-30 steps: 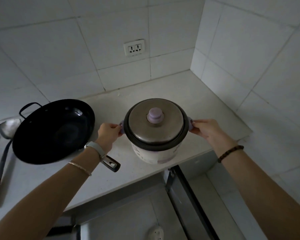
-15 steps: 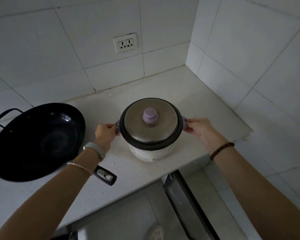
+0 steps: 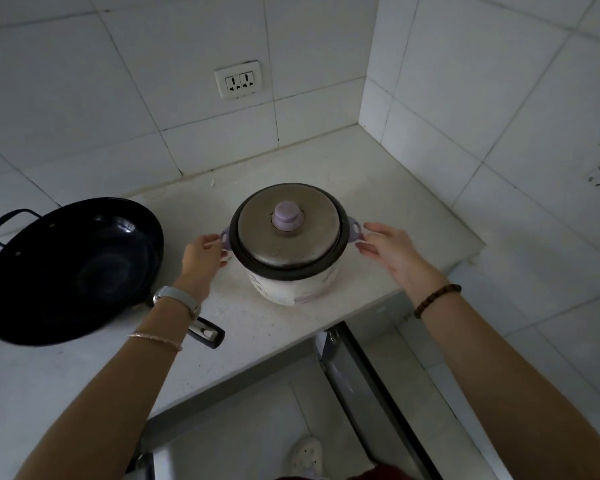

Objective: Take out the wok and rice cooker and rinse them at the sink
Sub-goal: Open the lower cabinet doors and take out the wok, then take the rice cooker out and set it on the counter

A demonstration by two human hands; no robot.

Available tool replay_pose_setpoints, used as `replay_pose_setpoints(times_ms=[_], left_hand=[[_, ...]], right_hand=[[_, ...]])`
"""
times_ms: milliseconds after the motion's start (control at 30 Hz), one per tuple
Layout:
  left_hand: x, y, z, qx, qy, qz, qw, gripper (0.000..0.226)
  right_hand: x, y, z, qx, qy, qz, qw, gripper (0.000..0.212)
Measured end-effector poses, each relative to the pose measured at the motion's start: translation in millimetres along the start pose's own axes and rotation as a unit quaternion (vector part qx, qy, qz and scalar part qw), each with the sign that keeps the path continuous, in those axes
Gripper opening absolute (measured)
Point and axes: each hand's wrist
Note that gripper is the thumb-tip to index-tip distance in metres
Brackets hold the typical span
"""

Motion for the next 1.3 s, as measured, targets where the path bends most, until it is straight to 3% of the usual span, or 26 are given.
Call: replay_pose_setpoints(times_ms=[200, 367, 533, 667, 833, 933, 1067, 1300], left_hand=[[-87, 24, 7, 0.079, -0.041, -0.183, 0.979, 0.029], [-169, 72, 8, 0.086, -0.022, -0.275, 0.957, 0.029], [-240, 136, 3, 0.109, 0.007, -0.265, 0.958, 0.029], [-285, 183, 2, 0.148, 0.000, -0.268, 0.952, 0.028], [-326, 212, 6, 0.191, -0.001, -0.261, 0.946, 0.029], [-337, 216, 14, 0.211, 0.008, -0.281, 0.936, 0.031], [-342, 217, 28, 0.226, -0.001, -0.292, 0.929, 0.031], [-342, 225, 70, 0.228, -0.041, -0.286, 0.930, 0.031]], right_hand=[[-51, -48, 44, 0.009, 0.008, 0.014, 1.000, 0.029], [-81, -120, 91, -0.015, 0.020, -0.062, 0.998, 0.024], [-106, -194, 131, -0.082, 0.038, -0.155, 0.984, 0.028], [-122, -238, 154, -0.154, 0.062, -0.184, 0.969, 0.017], [-137, -262, 164, -0.211, 0.093, -0.211, 0.950, 0.034], [-139, -271, 162, -0.240, 0.079, -0.203, 0.946, 0.036], [-138, -277, 158, -0.260, 0.054, -0.179, 0.947, 0.019], [-148, -282, 134, -0.314, 0.002, -0.132, 0.940, 0.023]])
Point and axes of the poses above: each hand's wrist, its own x-axis towards the middle knuckle, its own z-axis out of the back of the hand, y = z × x, and after that the axes turned 7 degrees about -y, right-handed
